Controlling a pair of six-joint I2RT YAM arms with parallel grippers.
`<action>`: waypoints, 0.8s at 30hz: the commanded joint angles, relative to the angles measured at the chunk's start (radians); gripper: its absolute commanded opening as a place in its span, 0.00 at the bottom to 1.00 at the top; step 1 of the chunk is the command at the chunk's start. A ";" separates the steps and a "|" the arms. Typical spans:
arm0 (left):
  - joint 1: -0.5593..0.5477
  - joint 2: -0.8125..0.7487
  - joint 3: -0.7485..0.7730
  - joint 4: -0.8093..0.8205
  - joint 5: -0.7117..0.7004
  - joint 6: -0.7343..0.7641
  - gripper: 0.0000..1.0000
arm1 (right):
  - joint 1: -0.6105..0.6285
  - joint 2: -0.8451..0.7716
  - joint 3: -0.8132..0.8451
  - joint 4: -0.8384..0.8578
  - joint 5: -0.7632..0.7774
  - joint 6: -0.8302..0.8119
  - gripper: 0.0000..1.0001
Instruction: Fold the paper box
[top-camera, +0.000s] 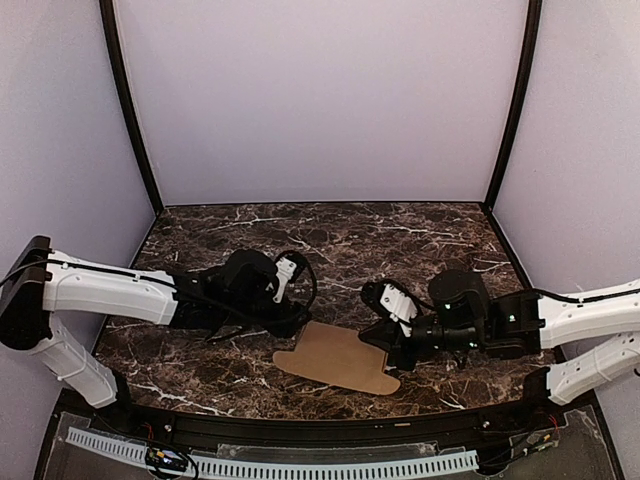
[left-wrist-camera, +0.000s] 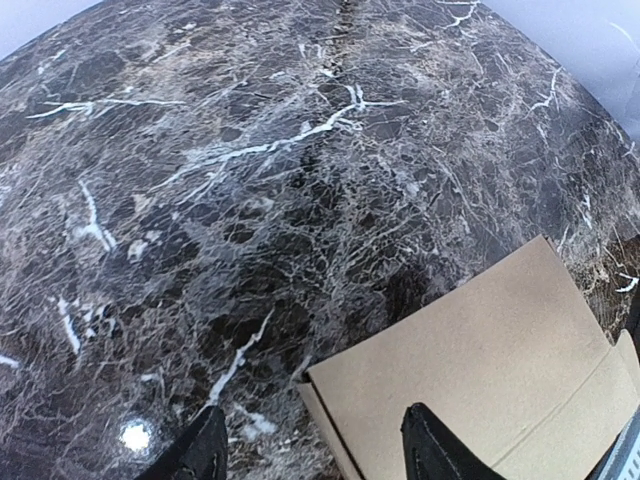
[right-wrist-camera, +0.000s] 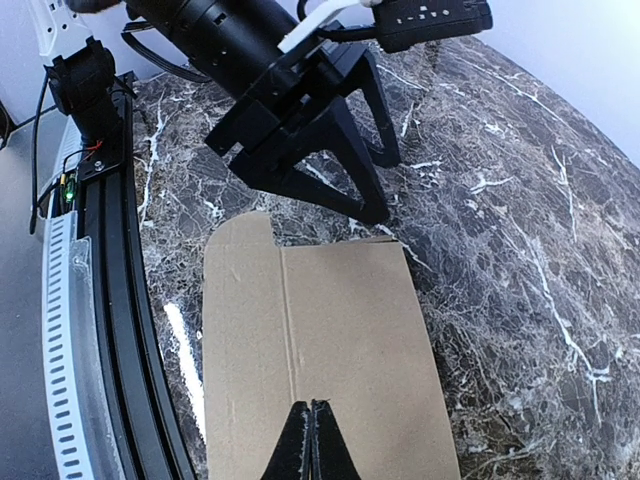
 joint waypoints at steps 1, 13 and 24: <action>0.024 0.093 0.077 0.038 0.122 0.034 0.59 | 0.006 -0.026 -0.019 -0.094 -0.007 0.069 0.00; 0.037 0.206 0.113 0.030 0.197 0.030 0.55 | 0.049 -0.028 -0.052 -0.216 0.068 0.207 0.00; 0.038 0.148 0.010 0.038 0.240 -0.075 0.58 | 0.049 0.014 -0.031 -0.278 0.170 0.357 0.32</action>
